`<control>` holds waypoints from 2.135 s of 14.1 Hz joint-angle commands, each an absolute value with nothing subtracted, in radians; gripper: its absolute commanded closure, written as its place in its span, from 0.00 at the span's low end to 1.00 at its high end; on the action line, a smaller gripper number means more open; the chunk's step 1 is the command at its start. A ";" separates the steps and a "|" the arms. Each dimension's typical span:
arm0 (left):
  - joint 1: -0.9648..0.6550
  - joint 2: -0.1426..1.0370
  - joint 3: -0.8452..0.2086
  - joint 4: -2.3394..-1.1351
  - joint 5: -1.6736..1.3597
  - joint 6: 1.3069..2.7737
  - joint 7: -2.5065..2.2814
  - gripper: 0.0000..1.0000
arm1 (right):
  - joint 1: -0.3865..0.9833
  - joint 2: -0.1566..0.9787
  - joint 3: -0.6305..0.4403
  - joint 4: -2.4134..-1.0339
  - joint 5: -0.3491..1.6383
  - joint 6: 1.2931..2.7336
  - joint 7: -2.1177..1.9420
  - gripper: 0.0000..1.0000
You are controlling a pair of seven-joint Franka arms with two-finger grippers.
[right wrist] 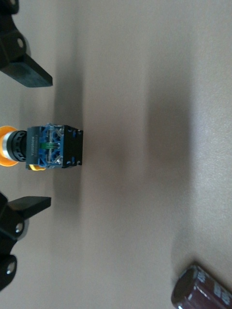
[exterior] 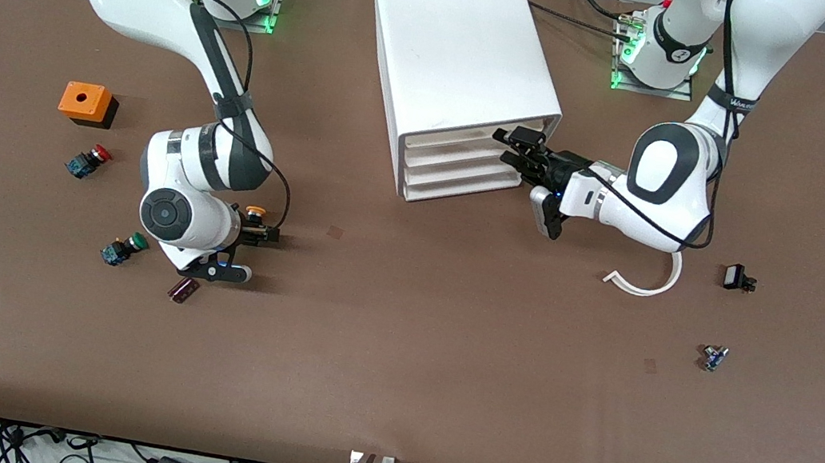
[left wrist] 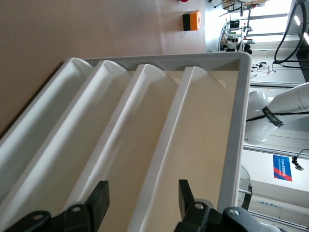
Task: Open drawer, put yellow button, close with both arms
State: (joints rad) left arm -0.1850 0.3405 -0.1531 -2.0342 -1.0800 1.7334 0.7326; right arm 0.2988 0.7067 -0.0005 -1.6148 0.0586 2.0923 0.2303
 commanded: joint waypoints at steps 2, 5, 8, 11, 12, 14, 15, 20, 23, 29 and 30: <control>-0.178 0.337 -0.166 -2.063 -1.109 1.718 0.785 0.44 | 0.311 0.730 -0.003 -1.603 0.072 2.083 0.244 0.00; -0.183 0.337 -0.166 -2.063 -1.109 1.718 0.798 0.66 | 0.311 0.733 -0.002 -1.621 0.075 2.082 0.247 0.00; -0.183 0.344 -0.166 -2.063 -1.109 1.720 0.798 0.72 | 0.307 0.733 -0.003 -1.632 0.075 2.077 0.244 0.40; -0.183 0.356 -0.166 -2.057 -1.109 1.723 0.798 0.83 | 0.301 0.732 -0.002 -1.629 0.075 2.066 0.239 0.88; -0.183 0.356 -0.164 -2.053 -1.108 1.723 0.801 0.91 | 0.301 0.729 -0.002 -1.625 0.077 2.065 0.238 0.98; -0.181 0.363 -0.164 -2.033 -1.106 1.724 0.818 0.97 | 0.302 0.719 -0.003 -1.608 0.075 2.051 0.230 1.00; -0.175 0.371 -0.164 -2.010 -1.100 1.724 0.816 0.97 | 0.302 0.709 -0.003 -1.588 0.077 2.034 0.229 1.00; -0.143 0.437 -0.147 -1.875 -1.037 1.720 0.813 0.97 | 0.302 0.696 -0.012 -1.349 0.072 1.761 0.230 1.00; -0.109 0.462 -0.147 -1.815 -0.983 1.700 0.811 0.97 | 0.301 0.654 -0.015 -1.312 0.072 1.736 0.232 1.00; -0.068 0.537 -0.147 -1.681 -0.897 1.700 0.807 0.81 | 0.321 0.584 -0.002 -1.211 0.072 1.736 0.227 1.00; -0.066 0.538 -0.147 -1.683 -0.899 1.698 0.805 0.03 | 0.336 0.583 -0.002 -1.192 0.072 1.736 0.222 1.00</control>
